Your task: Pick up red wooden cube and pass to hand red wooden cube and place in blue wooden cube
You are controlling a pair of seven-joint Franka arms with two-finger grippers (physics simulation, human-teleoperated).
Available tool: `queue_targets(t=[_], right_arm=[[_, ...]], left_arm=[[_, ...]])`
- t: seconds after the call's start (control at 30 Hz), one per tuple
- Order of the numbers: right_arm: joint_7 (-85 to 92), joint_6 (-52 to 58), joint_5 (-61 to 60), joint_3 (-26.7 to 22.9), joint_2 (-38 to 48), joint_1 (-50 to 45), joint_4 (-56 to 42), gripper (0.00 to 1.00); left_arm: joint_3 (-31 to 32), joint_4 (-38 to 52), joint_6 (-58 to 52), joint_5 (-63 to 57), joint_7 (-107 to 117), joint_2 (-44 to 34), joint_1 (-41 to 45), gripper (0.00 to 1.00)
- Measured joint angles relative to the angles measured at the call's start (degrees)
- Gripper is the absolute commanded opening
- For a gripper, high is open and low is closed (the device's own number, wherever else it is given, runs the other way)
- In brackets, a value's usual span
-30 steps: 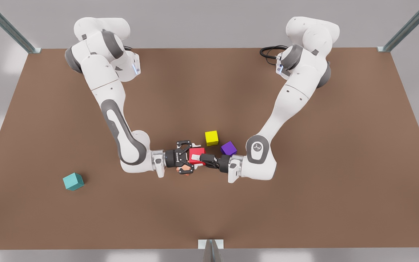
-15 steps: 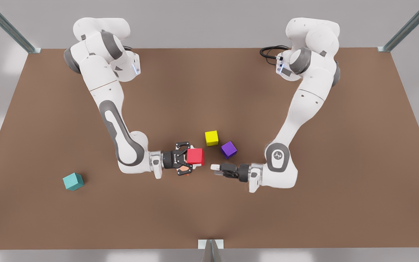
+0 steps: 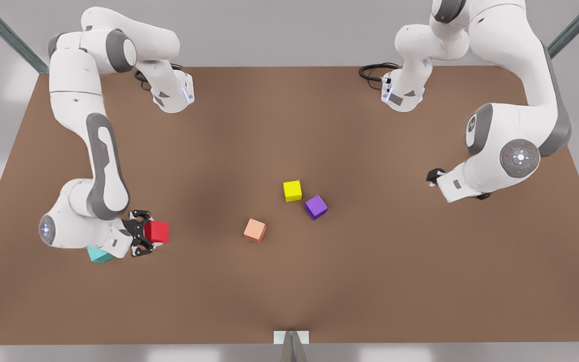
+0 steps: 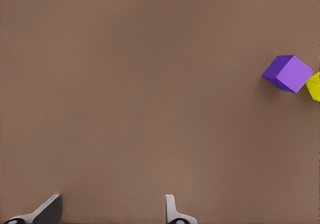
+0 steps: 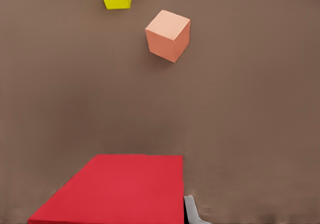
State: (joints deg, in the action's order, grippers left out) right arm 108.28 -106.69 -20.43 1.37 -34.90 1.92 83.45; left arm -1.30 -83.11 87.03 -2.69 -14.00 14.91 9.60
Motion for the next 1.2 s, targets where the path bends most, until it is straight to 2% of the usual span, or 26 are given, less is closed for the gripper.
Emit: queue_targets(t=[0.13,0.3,0.53,0.83,0.87,0.9,0.93,1.2], right_arm=[[-6.81,-5.02,11.96,-4.31,-1.3,0.01,-0.12,0.46],[-13.05,-11.86,17.13,-8.77,-4.99,0.27,-3.24,0.46],[-19.01,-17.68,18.54,-9.53,-7.09,3.26,-0.68,0.46],[-23.8,-19.53,18.67,-9.54,-5.92,4.05,4.06,0.46],[-24.2,-19.64,18.66,-9.54,-6.01,4.05,4.08,0.48],[-24.58,-19.76,18.65,-9.54,-6.1,4.05,4.09,0.79],[-24.96,-19.93,18.61,-9.54,-6.15,4.05,4.11,1.0],[-27.33,-20.25,18.53,-9.41,-5.64,3.65,4.04,1.0]], left_arm=[[0.02,0.65,-1.79,0.78,2.28,2.51,0.9,1.0],[-0.03,1.5,-2.87,3.0,4.49,2.87,-0.49,1.0],[0.06,1.69,-3.32,4.97,6.76,3.48,-0.61,1.0],[0.06,1.7,-3.47,5.24,8.63,3.86,-0.63,1.0],[0.06,1.72,-3.48,5.25,8.79,3.87,-0.63,1.0],[0.06,1.74,-3.48,5.25,8.93,3.88,-0.63,1.0],[0.06,1.76,-3.49,5.25,9.07,3.88,-0.63,1.0],[-0.02,1.76,-3.5,5.16,9.93,3.95,-0.76,1.0]])
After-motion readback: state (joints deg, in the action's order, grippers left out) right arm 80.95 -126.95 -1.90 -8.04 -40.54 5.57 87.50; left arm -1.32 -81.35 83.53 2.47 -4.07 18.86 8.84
